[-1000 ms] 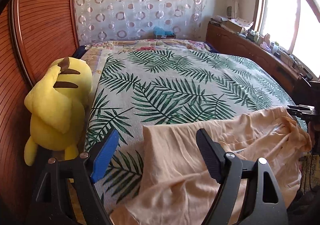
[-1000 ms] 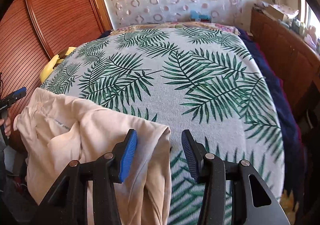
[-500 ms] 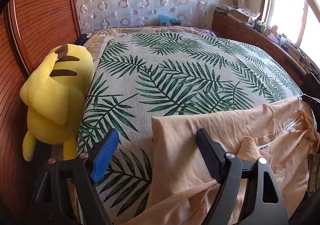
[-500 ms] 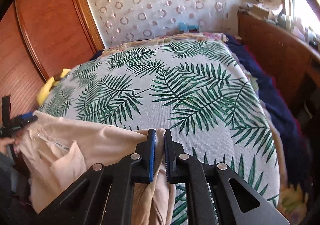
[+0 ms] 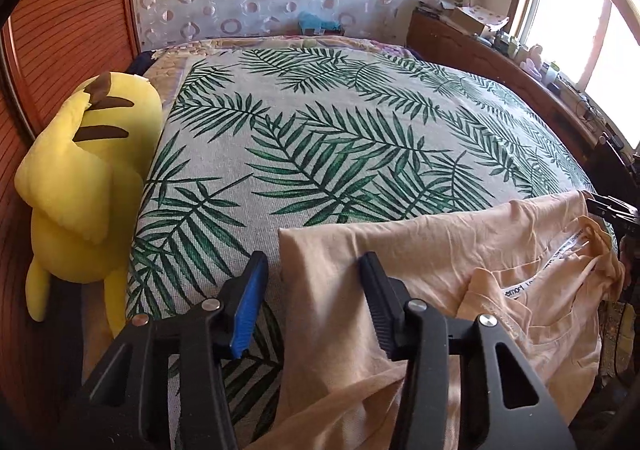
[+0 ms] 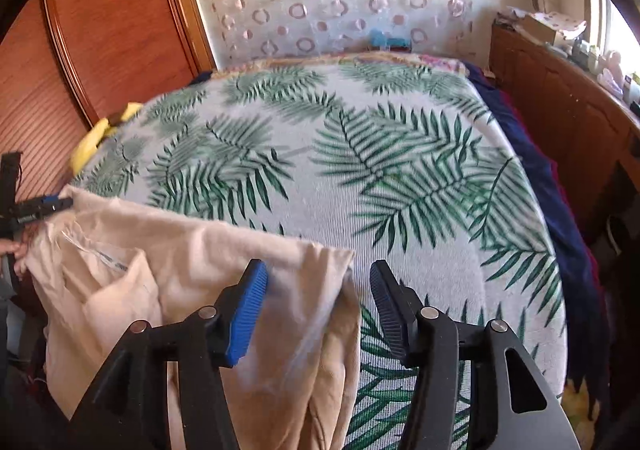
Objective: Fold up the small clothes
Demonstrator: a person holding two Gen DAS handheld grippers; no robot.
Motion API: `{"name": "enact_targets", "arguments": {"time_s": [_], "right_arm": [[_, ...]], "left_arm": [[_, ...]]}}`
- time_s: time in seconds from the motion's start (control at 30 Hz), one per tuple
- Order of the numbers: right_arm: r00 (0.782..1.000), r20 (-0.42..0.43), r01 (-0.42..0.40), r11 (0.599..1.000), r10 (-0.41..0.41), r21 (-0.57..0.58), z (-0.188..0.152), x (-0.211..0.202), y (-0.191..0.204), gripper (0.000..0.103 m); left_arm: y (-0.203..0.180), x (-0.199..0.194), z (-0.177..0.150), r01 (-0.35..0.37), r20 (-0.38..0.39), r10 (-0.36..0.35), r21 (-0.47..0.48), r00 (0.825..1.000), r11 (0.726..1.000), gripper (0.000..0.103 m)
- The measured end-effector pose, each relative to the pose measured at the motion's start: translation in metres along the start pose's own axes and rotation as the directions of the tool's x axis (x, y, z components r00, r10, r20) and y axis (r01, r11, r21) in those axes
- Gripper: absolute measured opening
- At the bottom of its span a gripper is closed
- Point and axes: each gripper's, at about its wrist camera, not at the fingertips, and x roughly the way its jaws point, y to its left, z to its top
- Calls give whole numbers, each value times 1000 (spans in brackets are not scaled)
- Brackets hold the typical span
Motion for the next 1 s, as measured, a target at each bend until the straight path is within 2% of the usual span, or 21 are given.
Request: {"name": "enact_targets", "arguments": {"time_s": [0.03, 0.07, 0.1, 0.17, 0.2, 0.23, 0.37, 0.53, 0.63, 0.73, 0.83, 1.0], "right_arm": [[1000, -3, -1, 1000, 1, -1, 1, 0, 1, 56], [1000, -7, -2, 1000, 2, -1, 2, 1, 1, 56], [1000, -11, -7, 1000, 7, -7, 2, 1, 3, 56], [998, -23, -52, 998, 51, -35, 2, 1, 8, 32], [997, -33, -68, 997, 67, -46, 1, 1, 11, 12], [996, -38, -77, 996, 75, -51, -1, -2, 13, 9], [993, 24, -110, 992, 112, -68, -4, -37, 19, 7], [980, 152, -112, 988, 127, -102, -2, -115, 27, 7], [967, 236, -69, 990, 96, -120, 3, -165, 30, 7], [942, 327, -31, 990, 76, -141, 10, -215, 35, 6], [910, 406, -16, 987, 80, -158, 16, -258, 40, 6], [853, 515, 25, 981, 81, -195, 20, -312, 51, 6]], "left_arm": [[0, 0, 1, 16, -8, -16, 2, 1000, 1000, 38], [-1, 1, 3, 36, -19, -36, 5, 999, 999, 29], [-2, 1, 4, 50, -26, -50, 8, 998, 999, 14], [-8, -4, 5, 61, -30, -60, 26, 998, 998, 10], [-11, -9, 5, 52, -20, -51, 40, 998, 998, 9], [-14, -15, 5, 50, -6, -50, 51, 999, 997, 9], [-35, -68, 3, 71, 106, -80, 92, 991, 993, 9], [-61, -157, -4, 81, 271, -125, 168, 954, 983, 9], [-67, -204, -8, 80, 375, -142, 178, 916, 981, 9], [-70, -245, -13, 82, 476, -155, 170, 866, 982, 9], [-72, -283, -15, 78, 569, -159, 164, 807, 983, 9], [-70, -321, -11, 48, 670, -134, 145, 730, 988, 9]]}}
